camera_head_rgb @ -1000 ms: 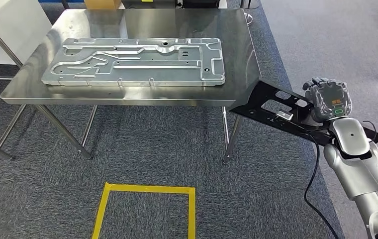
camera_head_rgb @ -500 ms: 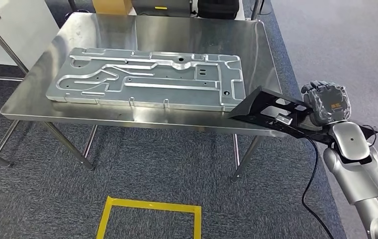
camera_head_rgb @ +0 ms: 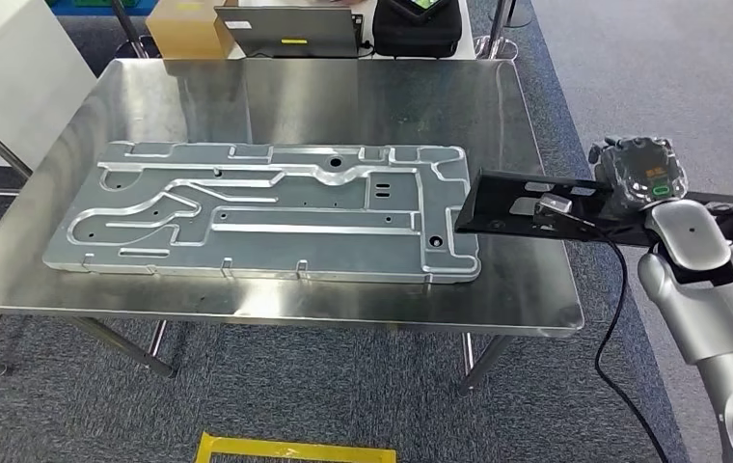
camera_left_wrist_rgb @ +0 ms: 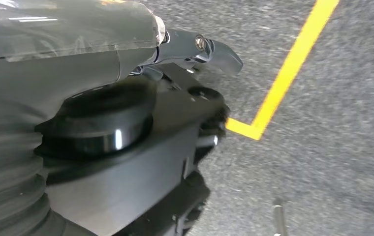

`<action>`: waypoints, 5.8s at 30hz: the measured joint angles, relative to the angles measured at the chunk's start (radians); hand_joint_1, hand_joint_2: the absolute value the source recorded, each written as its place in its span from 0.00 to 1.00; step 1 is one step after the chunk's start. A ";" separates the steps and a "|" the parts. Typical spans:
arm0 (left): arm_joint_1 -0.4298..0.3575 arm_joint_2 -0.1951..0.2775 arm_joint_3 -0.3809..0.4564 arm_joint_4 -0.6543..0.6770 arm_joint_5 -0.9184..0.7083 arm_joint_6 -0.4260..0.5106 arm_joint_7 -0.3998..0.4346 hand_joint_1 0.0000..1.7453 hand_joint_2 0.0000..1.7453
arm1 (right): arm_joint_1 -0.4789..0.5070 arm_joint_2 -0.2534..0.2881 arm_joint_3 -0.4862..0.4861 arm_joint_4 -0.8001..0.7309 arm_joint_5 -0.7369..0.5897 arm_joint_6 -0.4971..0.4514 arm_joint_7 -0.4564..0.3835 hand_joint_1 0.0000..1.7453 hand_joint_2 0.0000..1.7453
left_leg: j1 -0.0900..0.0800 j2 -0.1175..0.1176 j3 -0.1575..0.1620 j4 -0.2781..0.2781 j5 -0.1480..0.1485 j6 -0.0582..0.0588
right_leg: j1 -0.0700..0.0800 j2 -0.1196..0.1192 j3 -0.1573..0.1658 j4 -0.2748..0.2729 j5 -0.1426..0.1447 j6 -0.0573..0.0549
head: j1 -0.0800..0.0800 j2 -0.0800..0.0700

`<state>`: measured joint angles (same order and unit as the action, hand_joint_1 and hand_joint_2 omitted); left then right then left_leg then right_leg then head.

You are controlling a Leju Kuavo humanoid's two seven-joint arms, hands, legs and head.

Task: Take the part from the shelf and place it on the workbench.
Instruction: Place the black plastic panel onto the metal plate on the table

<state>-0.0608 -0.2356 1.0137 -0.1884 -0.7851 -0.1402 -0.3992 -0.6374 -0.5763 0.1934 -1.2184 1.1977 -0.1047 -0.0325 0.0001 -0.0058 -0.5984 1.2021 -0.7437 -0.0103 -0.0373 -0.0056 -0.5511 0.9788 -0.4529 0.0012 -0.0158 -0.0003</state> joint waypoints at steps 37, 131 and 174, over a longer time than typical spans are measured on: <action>-0.044 0.000 0.021 0.002 -0.034 -0.003 0.088 0.00 1.00 | -0.327 0.604 0.452 0.628 0.135 -0.103 0.230 1.00 1.00 | 0.002 -0.012 0.043 -0.207 0.296 0.007 | 0.020 0.041 -0.028 0.047 -0.010 0.003 | -0.005 0.000; -0.068 -0.019 -0.056 0.001 -0.079 0.006 0.007 0.00 0.00 | -0.234 0.854 0.218 0.436 0.133 -0.106 0.057 0.00 0.00 | 0.001 -0.018 0.034 -0.196 0.296 0.008 | 0.019 0.035 -0.029 0.046 -0.008 0.006 | -0.004 0.000; -0.028 -0.010 0.005 0.000 0.041 -0.064 -0.020 0.00 0.00 | 0.439 0.601 0.166 -0.160 -0.281 -0.254 -0.182 0.00 0.00 | 0.003 -0.008 0.016 -0.198 0.313 0.049 | 0.020 0.014 -0.079 0.187 -0.063 0.037 | -0.004 0.000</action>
<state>-0.0887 -0.2461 1.0183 -0.1885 -0.7439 -0.2047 -0.4197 -0.1986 0.0247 0.3591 -1.3780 0.9163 -0.3585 -0.2147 0.0026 -0.0143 -0.5822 1.0043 -0.4309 0.0386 -0.0172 0.0088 -0.6298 1.1657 -0.5156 0.0382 -0.0198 -0.0004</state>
